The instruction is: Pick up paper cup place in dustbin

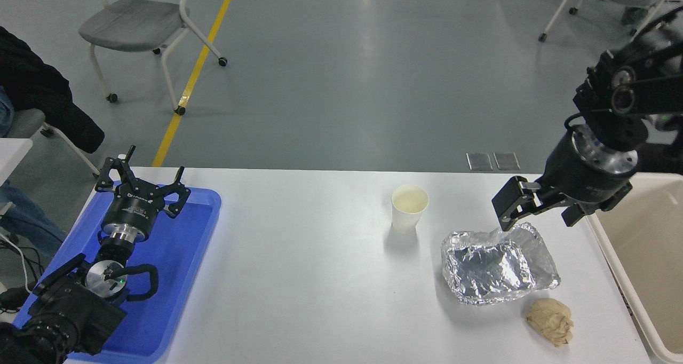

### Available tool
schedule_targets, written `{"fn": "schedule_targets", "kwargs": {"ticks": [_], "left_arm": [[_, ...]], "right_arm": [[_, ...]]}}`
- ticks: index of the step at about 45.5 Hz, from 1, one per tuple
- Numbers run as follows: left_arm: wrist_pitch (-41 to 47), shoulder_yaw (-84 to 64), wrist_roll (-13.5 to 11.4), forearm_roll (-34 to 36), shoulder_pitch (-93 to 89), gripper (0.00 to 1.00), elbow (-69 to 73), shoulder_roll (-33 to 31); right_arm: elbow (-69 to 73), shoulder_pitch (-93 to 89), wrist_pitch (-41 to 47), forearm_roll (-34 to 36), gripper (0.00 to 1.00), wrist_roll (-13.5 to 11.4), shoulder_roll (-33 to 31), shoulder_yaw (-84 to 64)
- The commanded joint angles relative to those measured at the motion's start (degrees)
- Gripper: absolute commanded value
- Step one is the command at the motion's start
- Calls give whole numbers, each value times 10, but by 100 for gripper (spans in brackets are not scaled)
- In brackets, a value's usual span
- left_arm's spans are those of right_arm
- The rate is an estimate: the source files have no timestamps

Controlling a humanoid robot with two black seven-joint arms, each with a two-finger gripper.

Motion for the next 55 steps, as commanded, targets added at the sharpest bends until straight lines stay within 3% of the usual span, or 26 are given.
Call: {"fn": "schedule_targets", "kwargs": {"ticks": [1,9,28,35,55], "left_arm": [[0,0,0,0,0,100,0,0],[0,0,0,0,0,100,0,0],[0,0,0,0,-1,100,0,-2],[0,0,0,1,-1,100,0,-3],[0,0,0,0,-1,100,0,-2]], "right_arm": [[21,37,15,33,100,0,26,-10],[10,30,10,28,100,0,42,-6],[-217,-187,-130,21,100,-5,114,92],[-315,-305,-235,17,100,-5,151,103],[-449,-464,-284,-31,100,-5,178,153]]}}
